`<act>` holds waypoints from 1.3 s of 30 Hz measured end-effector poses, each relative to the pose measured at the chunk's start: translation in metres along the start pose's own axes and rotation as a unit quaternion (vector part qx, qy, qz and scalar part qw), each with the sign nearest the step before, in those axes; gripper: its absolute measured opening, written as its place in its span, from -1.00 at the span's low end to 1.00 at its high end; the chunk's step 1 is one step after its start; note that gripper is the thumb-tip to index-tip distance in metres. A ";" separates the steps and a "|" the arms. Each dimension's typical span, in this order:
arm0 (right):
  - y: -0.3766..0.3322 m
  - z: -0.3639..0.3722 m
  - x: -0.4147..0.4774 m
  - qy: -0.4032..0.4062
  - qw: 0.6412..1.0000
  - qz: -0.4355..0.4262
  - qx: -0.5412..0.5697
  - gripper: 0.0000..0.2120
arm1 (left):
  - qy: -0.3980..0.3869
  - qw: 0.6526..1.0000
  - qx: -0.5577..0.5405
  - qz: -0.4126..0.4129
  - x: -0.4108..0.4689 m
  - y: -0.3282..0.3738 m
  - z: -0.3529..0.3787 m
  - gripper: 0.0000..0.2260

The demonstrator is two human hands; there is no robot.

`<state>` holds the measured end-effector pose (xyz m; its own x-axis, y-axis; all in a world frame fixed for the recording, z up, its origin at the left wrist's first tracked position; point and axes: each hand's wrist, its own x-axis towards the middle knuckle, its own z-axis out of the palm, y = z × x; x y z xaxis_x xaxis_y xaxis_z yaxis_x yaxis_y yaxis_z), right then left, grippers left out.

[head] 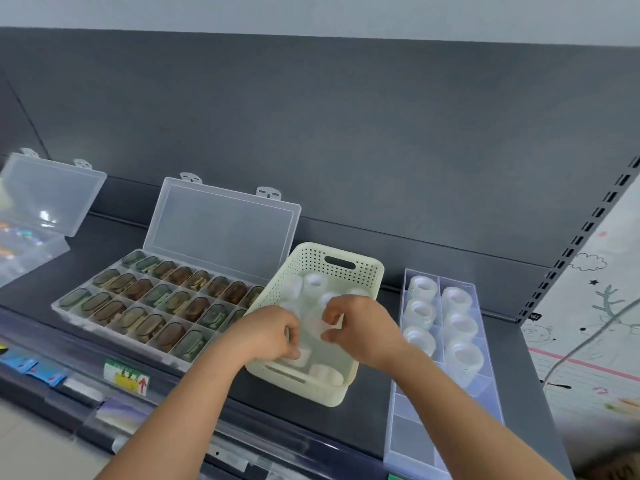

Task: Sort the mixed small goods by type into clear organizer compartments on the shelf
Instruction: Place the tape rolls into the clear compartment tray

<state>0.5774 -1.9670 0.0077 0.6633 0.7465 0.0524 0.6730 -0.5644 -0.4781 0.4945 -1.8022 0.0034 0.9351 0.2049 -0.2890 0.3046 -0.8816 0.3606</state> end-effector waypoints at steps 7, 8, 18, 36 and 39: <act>0.024 -0.043 -0.045 0.154 0.985 0.022 0.072 -0.84 | 0.194 0.968 -0.122 0.102 -0.003 0.054 -0.003 -0.87; 0.030 -0.049 -0.054 0.167 0.983 0.027 0.074 -0.85 | 0.195 0.966 -0.124 0.118 -0.004 0.064 0.000 -0.87; 0.078 -0.073 -0.135 0.134 0.983 0.125 0.005 -0.89 | 0.105 0.966 -0.020 0.235 0.002 0.131 0.052 -0.90; 0.096 -0.049 -0.131 -0.040 0.966 0.199 -0.158 -0.83 | 0.075 0.944 0.149 0.284 0.020 0.139 0.076 -0.87; 0.096 -0.051 -0.127 -0.069 0.964 0.201 -0.162 -0.85 | 0.050 0.943 0.160 0.289 0.023 0.136 0.076 -0.83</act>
<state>0.5740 -2.1340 -0.0004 0.8567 0.4722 -0.2075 0.4532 -0.8812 -0.1346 0.5436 -1.9499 -0.0219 0.9455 -0.3238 -0.0350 -0.3159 -0.9380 0.1424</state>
